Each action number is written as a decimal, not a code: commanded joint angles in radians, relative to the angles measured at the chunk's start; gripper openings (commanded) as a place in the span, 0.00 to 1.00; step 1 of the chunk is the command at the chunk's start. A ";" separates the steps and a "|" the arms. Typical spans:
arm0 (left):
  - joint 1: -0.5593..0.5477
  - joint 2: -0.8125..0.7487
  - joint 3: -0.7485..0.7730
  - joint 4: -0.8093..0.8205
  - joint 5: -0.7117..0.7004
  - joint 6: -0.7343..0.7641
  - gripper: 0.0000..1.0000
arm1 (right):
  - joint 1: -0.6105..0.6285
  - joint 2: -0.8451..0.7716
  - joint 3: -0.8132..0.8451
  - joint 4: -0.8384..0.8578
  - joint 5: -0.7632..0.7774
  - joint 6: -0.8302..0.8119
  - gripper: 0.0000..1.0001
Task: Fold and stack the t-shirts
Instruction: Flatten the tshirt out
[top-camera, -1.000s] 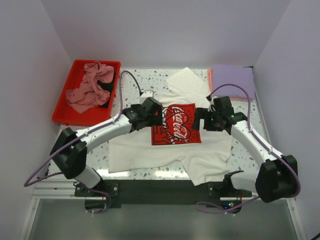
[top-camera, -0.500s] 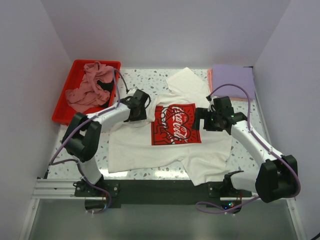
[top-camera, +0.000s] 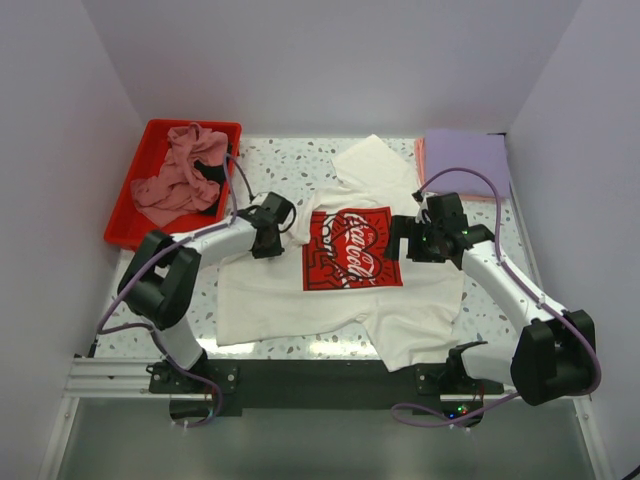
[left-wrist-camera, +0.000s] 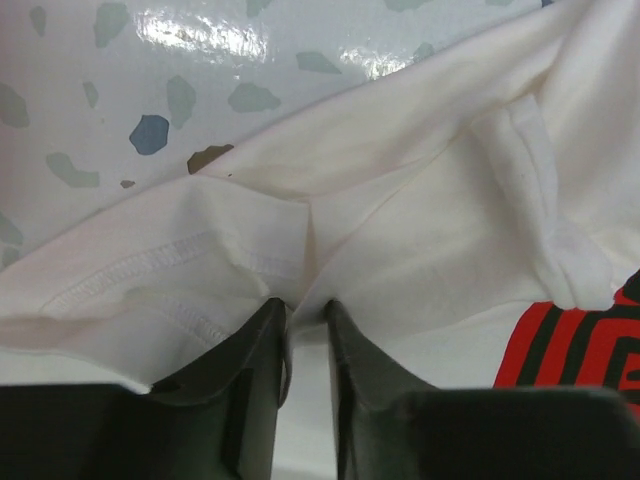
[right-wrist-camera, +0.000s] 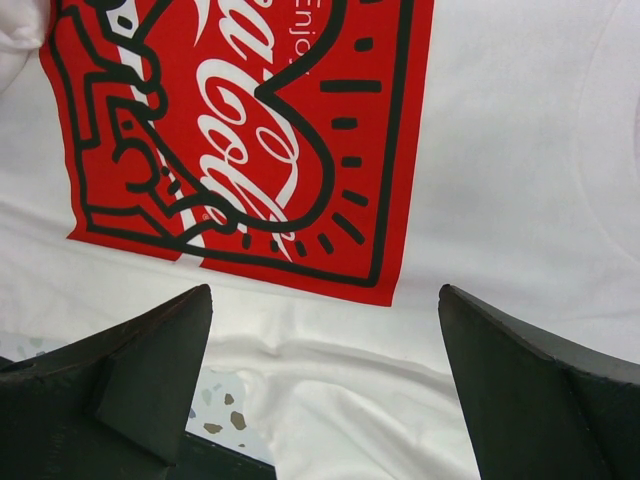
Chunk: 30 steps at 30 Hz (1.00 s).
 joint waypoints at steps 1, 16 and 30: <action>0.003 -0.049 -0.016 0.044 0.034 -0.021 0.22 | -0.003 -0.016 -0.008 0.026 0.000 -0.003 0.99; 0.008 -0.081 0.111 0.036 -0.172 0.063 0.00 | -0.003 -0.013 -0.008 0.026 0.000 -0.003 0.99; 0.138 0.095 0.303 0.033 -0.204 0.083 0.04 | -0.001 0.013 0.011 0.014 0.023 -0.006 0.99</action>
